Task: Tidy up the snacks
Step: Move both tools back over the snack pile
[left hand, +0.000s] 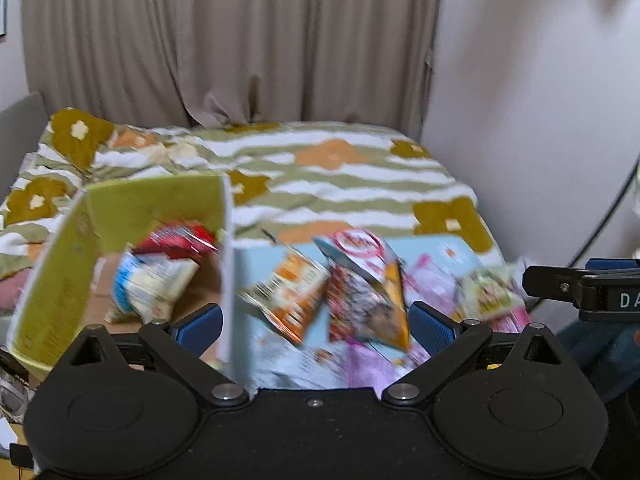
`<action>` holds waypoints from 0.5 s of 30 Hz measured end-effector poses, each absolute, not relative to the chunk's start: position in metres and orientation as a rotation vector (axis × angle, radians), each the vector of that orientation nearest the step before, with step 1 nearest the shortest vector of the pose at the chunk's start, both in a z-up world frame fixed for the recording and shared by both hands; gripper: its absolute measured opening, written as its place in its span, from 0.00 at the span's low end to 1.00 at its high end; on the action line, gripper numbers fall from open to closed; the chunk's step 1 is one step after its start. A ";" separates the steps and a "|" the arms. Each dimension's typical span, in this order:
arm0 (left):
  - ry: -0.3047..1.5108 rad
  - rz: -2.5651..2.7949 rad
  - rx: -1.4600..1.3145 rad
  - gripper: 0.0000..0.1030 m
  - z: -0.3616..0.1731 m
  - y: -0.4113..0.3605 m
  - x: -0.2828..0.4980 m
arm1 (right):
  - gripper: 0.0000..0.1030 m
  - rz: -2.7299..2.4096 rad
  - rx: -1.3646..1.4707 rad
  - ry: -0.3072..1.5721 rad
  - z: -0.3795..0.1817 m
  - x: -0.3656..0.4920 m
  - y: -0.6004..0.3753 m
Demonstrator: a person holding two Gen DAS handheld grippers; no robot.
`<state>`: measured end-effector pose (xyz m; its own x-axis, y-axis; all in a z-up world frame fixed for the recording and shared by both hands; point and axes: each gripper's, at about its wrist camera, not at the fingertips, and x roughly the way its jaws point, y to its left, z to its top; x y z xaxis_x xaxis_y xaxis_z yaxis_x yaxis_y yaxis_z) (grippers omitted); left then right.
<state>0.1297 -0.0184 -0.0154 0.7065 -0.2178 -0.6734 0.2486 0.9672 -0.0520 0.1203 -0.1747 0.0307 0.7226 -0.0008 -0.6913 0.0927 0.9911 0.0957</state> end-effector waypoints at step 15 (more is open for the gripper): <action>0.927 -0.360 0.199 0.97 -0.111 -0.105 0.132 | 1.00 -0.105 0.352 0.985 -0.065 0.082 -0.247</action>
